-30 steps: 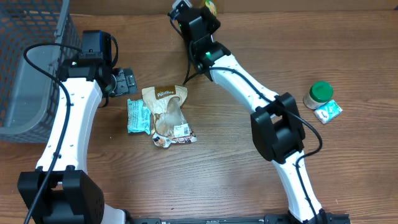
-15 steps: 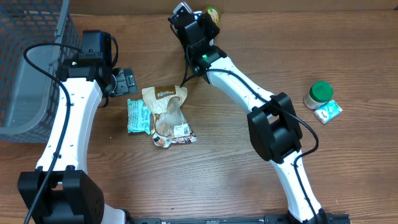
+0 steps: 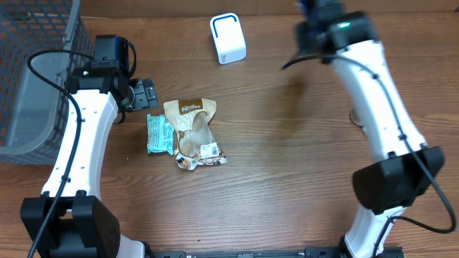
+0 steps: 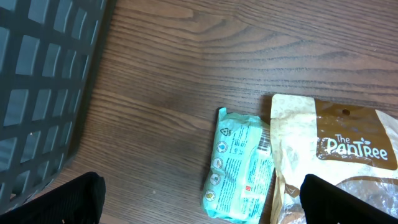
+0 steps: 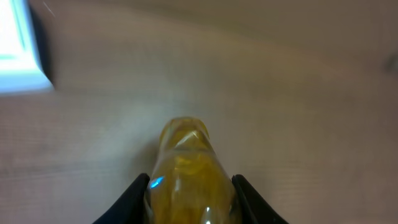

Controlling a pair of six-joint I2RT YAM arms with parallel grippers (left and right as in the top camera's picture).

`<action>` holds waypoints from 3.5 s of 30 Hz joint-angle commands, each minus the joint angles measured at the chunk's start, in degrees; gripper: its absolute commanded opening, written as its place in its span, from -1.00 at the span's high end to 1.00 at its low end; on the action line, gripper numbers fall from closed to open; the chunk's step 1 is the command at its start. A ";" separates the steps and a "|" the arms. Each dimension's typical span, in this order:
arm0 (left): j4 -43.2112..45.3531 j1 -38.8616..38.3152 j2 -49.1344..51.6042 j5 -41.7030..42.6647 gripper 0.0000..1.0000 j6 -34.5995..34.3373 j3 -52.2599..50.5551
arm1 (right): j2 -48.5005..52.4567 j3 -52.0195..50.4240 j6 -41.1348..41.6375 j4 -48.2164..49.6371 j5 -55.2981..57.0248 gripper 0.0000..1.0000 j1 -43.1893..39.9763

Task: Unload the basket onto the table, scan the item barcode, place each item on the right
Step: 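Carry the oil bottle right and lower it beside the jar, then open the right gripper and lift it away from the bottle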

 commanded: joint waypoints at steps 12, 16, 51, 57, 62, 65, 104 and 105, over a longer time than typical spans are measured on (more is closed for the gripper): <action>0.00 0.09 0.11 -0.52 -0.99 0.81 0.96 | 2.16 -9.07 3.93 -7.06 -17.64 0.76 -15.32; 0.00 0.09 0.11 -0.52 -0.99 0.81 0.96 | 2.16 -12.09 3.50 -6.62 -12.76 0.71 -15.74; 0.00 0.09 0.11 -0.52 -0.99 0.83 0.96 | 2.12 -13.62 3.08 2.86 -9.27 -1.00 -15.72; 0.00 0.09 0.11 -0.52 -0.99 0.81 0.96 | 2.12 -10.25 3.02 4.52 -10.03 -1.00 -14.25; 0.00 0.09 0.11 -0.52 -0.99 0.83 0.96 | 2.12 -9.73 0.26 4.61 -10.34 -1.00 -12.90; 0.00 0.09 0.11 -0.52 -0.99 0.81 0.96 | 1.46 -9.73 0.28 4.81 -11.23 -1.00 -11.93; 0.00 0.09 0.11 -0.52 -0.99 0.83 0.96 | -24.46 -9.79 17.33 -11.91 -20.96 -1.00 -18.67; 0.00 0.09 0.11 -0.52 -0.99 0.81 0.96 | -24.57 -9.79 17.22 -12.46 -20.55 -1.00 -20.52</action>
